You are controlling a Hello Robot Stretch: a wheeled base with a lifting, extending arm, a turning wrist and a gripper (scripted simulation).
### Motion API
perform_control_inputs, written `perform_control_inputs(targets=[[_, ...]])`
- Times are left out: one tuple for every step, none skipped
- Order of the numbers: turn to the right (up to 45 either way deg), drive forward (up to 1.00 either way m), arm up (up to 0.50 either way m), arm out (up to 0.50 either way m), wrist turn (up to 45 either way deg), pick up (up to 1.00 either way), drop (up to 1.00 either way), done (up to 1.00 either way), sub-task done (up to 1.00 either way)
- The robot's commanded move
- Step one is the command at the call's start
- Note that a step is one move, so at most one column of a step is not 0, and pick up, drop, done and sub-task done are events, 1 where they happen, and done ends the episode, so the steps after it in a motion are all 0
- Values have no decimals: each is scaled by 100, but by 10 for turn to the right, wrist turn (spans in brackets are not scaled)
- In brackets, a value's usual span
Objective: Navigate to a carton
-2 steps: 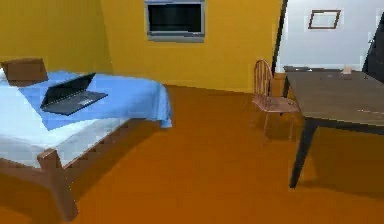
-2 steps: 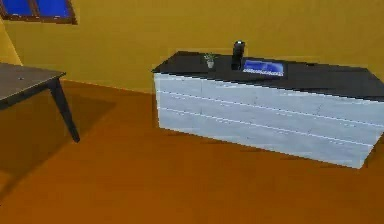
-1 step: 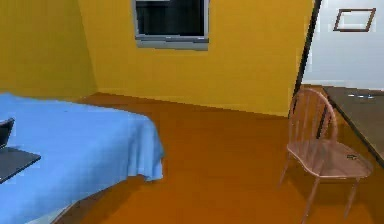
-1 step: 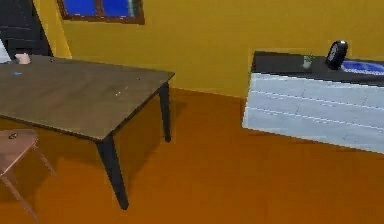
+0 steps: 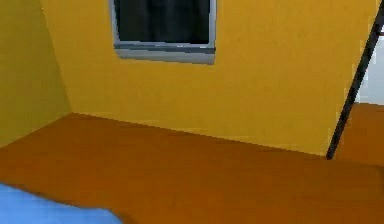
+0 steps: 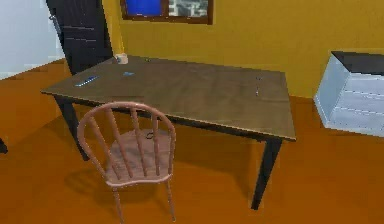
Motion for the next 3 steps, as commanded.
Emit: perform_control_inputs(targets=[[0,30,0,0,0,0,0,0,0],[150,0,0,0,0,0,0,0,0],[0,75,0,0,0,0,0,0,0]])
